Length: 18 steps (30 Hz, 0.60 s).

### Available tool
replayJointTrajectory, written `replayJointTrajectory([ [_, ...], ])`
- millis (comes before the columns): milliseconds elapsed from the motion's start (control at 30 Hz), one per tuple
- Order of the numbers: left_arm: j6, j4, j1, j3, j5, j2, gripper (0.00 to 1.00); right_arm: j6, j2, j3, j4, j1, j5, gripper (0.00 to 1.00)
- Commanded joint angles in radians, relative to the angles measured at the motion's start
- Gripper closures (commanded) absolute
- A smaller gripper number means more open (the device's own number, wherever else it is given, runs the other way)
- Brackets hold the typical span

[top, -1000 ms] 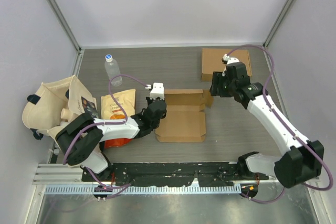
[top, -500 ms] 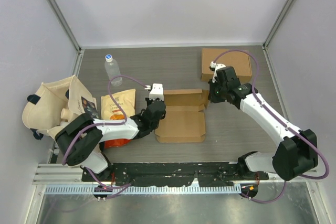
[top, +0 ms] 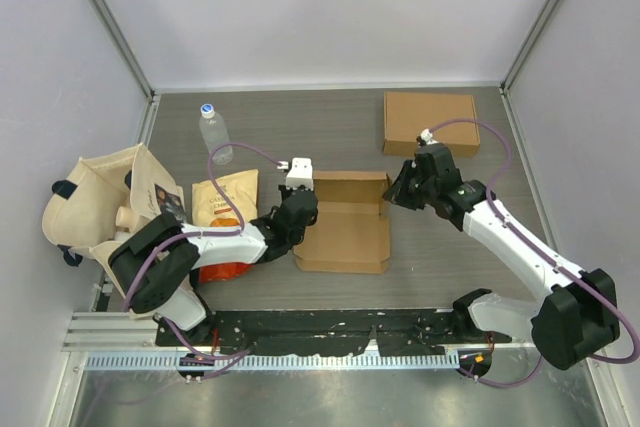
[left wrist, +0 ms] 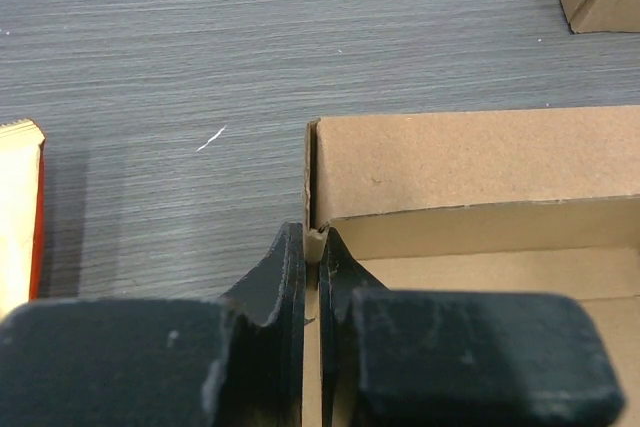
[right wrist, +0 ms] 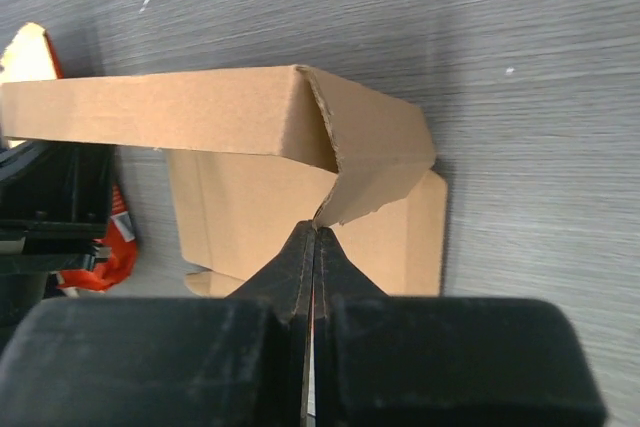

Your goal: Fold the paper box

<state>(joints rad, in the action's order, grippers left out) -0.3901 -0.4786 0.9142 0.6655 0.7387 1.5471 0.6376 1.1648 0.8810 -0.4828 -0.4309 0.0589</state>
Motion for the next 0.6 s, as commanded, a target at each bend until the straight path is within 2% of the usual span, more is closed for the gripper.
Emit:
replayJointTrajectory([
  [0,-0.032,-0.048,0.002,0.032,0.001,0.004,1.00,0.164,-0.034,-0.098,0.251,-0.019,0.084,0.99],
  [133,-0.039,-0.054,0.000,0.020,-0.008,-0.004,1.00,0.244,-0.065,-0.135,0.338,-0.019,0.038,0.99],
  [267,-0.046,-0.090,0.000,-0.016,-0.033,-0.013,1.00,0.326,-0.074,-0.180,0.444,-0.041,-0.101,0.99],
  [500,-0.049,-0.118,0.002,-0.081,-0.162,-0.042,1.00,0.271,-0.051,-0.289,0.598,-0.084,-0.215,0.99],
  [533,-0.049,-0.138,0.002,-0.102,-0.186,-0.051,0.99,0.266,-0.053,-0.304,0.625,-0.091,-0.228,0.99],
  [567,-0.041,-0.146,0.000,-0.110,-0.208,-0.058,0.92,0.260,-0.048,-0.324,0.666,-0.094,-0.229,0.99],
])
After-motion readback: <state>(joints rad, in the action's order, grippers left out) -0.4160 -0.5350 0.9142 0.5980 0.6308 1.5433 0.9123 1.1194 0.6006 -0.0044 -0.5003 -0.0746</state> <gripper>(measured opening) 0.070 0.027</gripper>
